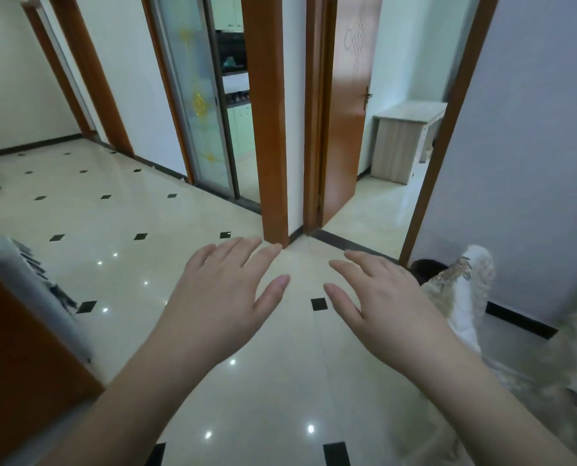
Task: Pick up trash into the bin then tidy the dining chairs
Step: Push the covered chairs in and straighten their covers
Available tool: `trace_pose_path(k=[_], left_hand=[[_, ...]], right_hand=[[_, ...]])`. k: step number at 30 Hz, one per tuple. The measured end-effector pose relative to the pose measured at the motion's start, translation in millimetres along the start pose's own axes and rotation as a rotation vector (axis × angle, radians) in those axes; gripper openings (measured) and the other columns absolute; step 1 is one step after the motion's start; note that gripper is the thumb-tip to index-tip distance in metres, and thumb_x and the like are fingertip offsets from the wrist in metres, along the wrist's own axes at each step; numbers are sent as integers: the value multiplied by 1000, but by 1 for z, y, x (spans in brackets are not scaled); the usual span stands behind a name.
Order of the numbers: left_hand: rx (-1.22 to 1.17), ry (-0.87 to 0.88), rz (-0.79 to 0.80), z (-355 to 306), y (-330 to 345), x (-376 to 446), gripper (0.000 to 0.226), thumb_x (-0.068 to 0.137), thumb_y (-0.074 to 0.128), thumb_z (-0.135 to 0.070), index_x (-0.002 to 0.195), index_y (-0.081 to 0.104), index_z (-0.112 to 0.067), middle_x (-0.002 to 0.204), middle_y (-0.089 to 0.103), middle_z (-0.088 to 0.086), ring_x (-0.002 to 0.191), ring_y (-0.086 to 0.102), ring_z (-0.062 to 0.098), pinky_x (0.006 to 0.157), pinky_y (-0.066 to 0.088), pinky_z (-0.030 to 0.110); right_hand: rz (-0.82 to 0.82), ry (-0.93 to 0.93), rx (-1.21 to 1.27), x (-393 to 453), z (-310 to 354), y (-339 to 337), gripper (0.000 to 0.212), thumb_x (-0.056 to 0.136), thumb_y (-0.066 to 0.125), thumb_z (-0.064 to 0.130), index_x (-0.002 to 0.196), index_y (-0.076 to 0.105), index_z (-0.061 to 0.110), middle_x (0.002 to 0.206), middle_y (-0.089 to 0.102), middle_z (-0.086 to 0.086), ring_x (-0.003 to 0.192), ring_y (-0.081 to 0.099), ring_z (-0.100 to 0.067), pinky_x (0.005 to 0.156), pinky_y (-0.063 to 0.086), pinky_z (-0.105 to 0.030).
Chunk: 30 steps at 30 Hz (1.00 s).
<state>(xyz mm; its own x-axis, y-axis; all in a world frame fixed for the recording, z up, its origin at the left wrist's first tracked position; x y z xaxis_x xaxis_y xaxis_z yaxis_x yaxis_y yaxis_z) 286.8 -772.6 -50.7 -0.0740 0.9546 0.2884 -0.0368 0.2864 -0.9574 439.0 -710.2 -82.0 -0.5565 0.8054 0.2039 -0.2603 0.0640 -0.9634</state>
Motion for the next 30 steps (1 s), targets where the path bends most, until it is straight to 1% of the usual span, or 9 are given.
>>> trace_pose_path(k=[2, 4, 9, 12, 14, 17, 22, 26, 30], left_hand=[[-26, 22, 26, 17, 15, 37, 75, 85, -4, -65, 145, 30, -36, 150, 36, -9, 138, 30, 12, 113, 23, 37], [-48, 39, 48, 33, 28, 74, 71, 88, -6, -63, 147, 24, -37, 153, 29, -12, 141, 23, 10, 115, 18, 35], [-4, 129, 2, 60, 51, 176, 67, 90, 6, -62, 141, 39, -33, 143, 46, -6, 134, 39, 17, 110, 29, 39], [-34, 177, 19, 56, 78, 230, 64, 92, 10, -62, 143, 37, -35, 144, 45, -8, 135, 38, 15, 110, 25, 36], [-39, 209, 3, 47, 92, 267, 61, 93, 15, -63, 141, 40, -35, 143, 47, -9, 134, 40, 14, 108, 24, 34], [-78, 272, 57, 24, 120, 325, 63, 92, 12, -62, 143, 36, -35, 146, 43, -10, 136, 35, 12, 111, 23, 35], [-95, 371, 109, -24, 153, 422, 66, 89, 4, -62, 146, 26, -37, 149, 34, -15, 139, 25, 8, 114, 18, 32], [-82, 397, 95, -60, 168, 504, 70, 87, -5, -68, 147, 19, -41, 153, 27, -16, 143, 18, 8, 113, 6, 30], [-89, 412, 80, -93, 184, 573, 72, 84, -4, -66, 148, 14, -39, 155, 24, -14, 144, 15, 10, 116, 7, 35]], right_hand=[[-6, 13, -23, 40, -2, 7, 68, 89, 5, 65, 143, 33, 35, 151, 33, 8, 138, 29, -13, 113, 22, -33], [-3, 57, -20, 78, -9, 12, 66, 90, 7, 64, 143, 33, 35, 152, 32, 9, 139, 28, -12, 114, 21, -33], [-55, 162, -50, 153, -46, 18, 75, 84, 0, 64, 140, 39, 33, 148, 38, 8, 136, 34, -14, 111, 25, -34], [-36, 232, -46, 186, -80, 29, 61, 93, 12, 61, 141, 38, 32, 149, 37, 7, 137, 33, -15, 112, 23, -34], [-59, 275, -66, 208, -107, 33, 59, 95, 16, 58, 139, 43, 30, 146, 42, 6, 134, 37, -16, 110, 27, -36], [-76, 326, -68, 244, -153, 41, 63, 92, 14, 59, 137, 46, 29, 142, 46, 5, 131, 41, -17, 108, 31, -37], [-62, 424, -41, 301, -243, 44, 56, 95, 22, 55, 145, 28, 32, 149, 36, 10, 134, 34, -13, 110, 27, -33], [-73, 420, -14, 355, -299, 33, 55, 97, 23, 54, 148, 18, 35, 152, 30, 9, 138, 29, -13, 113, 23, -32], [-149, 446, -75, 398, -357, 23, 53, 97, 26, 52, 144, 35, 28, 143, 46, 0, 129, 44, -21, 105, 35, -37]])
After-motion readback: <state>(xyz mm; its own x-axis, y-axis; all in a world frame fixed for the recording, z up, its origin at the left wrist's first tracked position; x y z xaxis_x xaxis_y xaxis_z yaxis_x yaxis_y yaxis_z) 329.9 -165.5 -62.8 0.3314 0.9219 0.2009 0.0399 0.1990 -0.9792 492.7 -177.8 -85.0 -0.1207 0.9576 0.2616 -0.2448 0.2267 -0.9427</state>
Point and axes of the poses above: each hand's wrist, its own x-axis towards the middle knuckle, its own y-axis out of the palm, z = x × y, the point moved 8 cm from there along x, towards the middle knuckle
